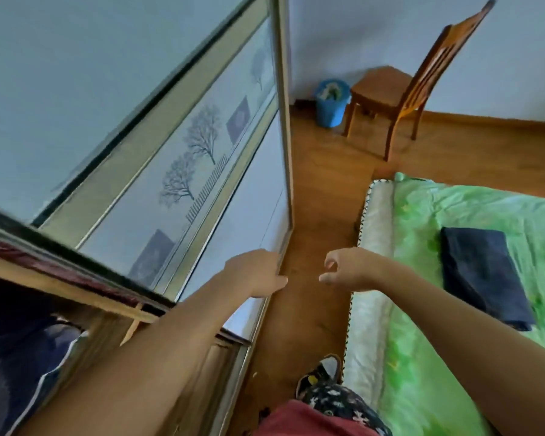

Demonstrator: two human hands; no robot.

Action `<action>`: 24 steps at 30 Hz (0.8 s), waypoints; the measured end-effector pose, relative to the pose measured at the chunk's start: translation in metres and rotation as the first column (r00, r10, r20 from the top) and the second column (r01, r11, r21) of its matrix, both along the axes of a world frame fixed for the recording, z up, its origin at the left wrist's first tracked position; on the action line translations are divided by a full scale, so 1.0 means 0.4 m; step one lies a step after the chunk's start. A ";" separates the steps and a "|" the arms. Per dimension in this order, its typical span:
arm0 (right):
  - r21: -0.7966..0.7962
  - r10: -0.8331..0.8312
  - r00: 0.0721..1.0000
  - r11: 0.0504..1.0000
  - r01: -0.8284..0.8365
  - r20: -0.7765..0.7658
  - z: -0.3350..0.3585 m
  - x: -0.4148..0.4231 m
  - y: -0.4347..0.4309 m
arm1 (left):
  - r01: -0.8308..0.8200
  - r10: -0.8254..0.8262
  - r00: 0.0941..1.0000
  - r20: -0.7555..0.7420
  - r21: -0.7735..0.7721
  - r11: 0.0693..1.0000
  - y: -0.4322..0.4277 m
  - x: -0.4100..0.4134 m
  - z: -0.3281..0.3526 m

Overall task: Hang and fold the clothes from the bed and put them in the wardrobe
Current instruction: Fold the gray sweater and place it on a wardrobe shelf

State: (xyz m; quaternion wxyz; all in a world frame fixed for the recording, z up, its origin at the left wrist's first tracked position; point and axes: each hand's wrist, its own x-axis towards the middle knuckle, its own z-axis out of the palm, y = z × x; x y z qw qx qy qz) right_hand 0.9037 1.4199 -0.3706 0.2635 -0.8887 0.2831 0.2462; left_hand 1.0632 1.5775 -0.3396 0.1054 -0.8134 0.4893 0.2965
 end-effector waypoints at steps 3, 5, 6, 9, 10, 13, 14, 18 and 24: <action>0.026 -0.128 0.992 0.991 0.128 0.004 -0.023 -0.045 -0.112 | 0.085 -0.085 0.996 0.004 -0.024 0.996 -0.148 -0.009 -0.016; 0.041 -0.221 0.975 0.975 0.221 0.006 -0.042 -0.091 -0.175 | 0.137 -0.137 0.991 0.010 -0.011 0.991 -0.239 -0.021 -0.026; 0.052 -0.269 0.963 0.962 0.269 0.004 -0.049 -0.120 -0.205 | 0.168 -0.168 0.986 0.015 -0.004 0.986 -0.284 -0.030 -0.030; 0.043 -0.401 0.916 0.915 0.402 -0.013 -0.068 -0.231 -0.280 | 0.274 -0.273 0.962 0.011 -0.005 0.962 -0.413 -0.078 -0.041; 0.033 -0.443 0.896 0.896 0.443 -0.025 -0.074 -0.278 -0.299 | 0.315 -0.315 0.949 0.007 0.002 0.949 -0.455 -0.100 -0.046; -0.015 -0.569 0.819 0.822 0.570 -0.068 -0.089 -0.427 -0.339 | 0.448 -0.448 0.894 -0.006 0.037 0.893 -0.584 -0.178 -0.070; -0.025 -0.612 0.787 0.790 0.612 -0.078 -0.094 -0.475 -0.345 | 0.495 -0.495 0.869 -0.011 0.040 0.868 -0.629 -0.208 -0.080; -0.055 -0.754 0.652 0.656 0.752 -0.084 -0.112 -0.637 -0.345 | 0.654 -0.653 0.756 -0.045 0.065 0.754 -0.797 -0.349 -0.129; 0.015 -0.938 0.345 0.344 0.939 -0.036 -0.182 -0.773 -0.368 | 0.795 -0.791 0.603 -0.099 0.000 0.606 -1.008 -0.542 -0.239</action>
